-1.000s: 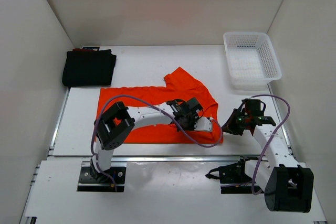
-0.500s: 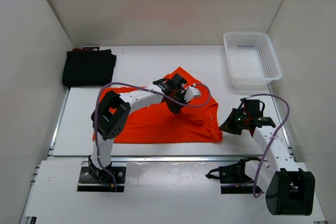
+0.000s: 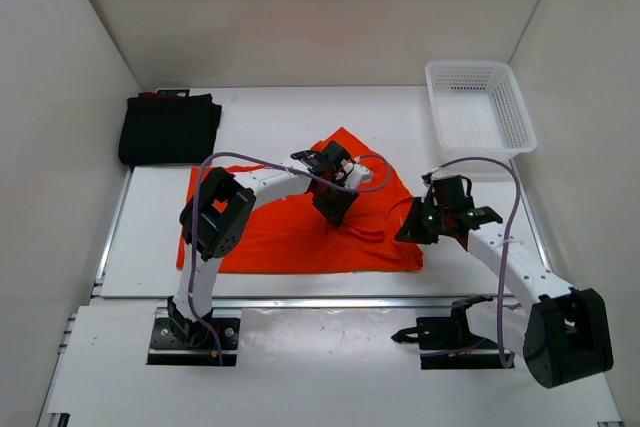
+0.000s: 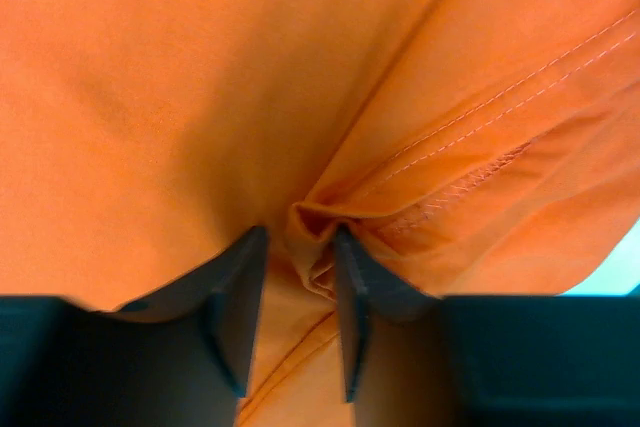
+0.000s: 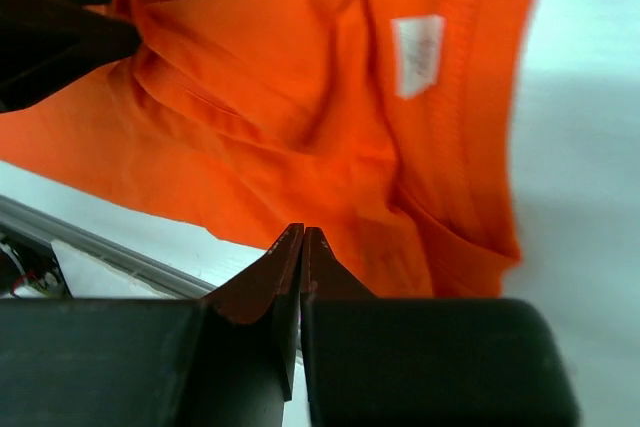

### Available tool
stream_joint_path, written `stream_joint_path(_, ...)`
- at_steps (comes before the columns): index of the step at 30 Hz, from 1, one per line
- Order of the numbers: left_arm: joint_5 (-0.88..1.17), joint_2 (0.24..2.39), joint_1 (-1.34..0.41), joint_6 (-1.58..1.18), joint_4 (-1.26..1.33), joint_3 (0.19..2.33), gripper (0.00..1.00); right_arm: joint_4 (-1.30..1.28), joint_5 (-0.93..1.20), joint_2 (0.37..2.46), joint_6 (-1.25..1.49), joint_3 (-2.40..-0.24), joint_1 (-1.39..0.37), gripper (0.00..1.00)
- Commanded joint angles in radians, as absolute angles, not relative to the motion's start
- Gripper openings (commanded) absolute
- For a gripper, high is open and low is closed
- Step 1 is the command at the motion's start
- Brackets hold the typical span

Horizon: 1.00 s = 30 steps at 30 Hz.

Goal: Fold and stack the t-shirts
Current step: Fold the flattened tshirt in 1/3 of the way

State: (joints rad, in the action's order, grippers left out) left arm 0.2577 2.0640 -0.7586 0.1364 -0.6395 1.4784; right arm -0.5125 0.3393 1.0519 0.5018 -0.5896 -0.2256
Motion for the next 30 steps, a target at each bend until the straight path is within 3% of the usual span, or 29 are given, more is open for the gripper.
stream_joint_path(1,0.239,2.052,-0.732,0.039,-0.654,1.451,0.47,-0.463,0.321,1.115,0.448,-0.643,-0.282,0.0)
stream_joint_path(4,0.236,2.039,-0.729,0.018,-0.646,1.422,0.57,-0.474,0.308,1.17,0.419,-0.667,-0.336,0.0)
stream_joint_path(7,0.248,2.036,-0.736,0.015,-0.637,1.408,0.61,-0.492,0.298,1.198,0.391,-0.672,-0.365,0.0)
stream_joint_path(16,0.21,2.025,-0.736,0.014,-0.644,1.399,0.58,-0.439,0.203,1.206,0.383,-0.647,-0.408,0.0)
stream_joint_path(30,0.204,2.005,-0.735,0.014,-0.646,1.373,0.55,-0.365,0.251,1.367,0.35,-0.716,-0.393,0.0)
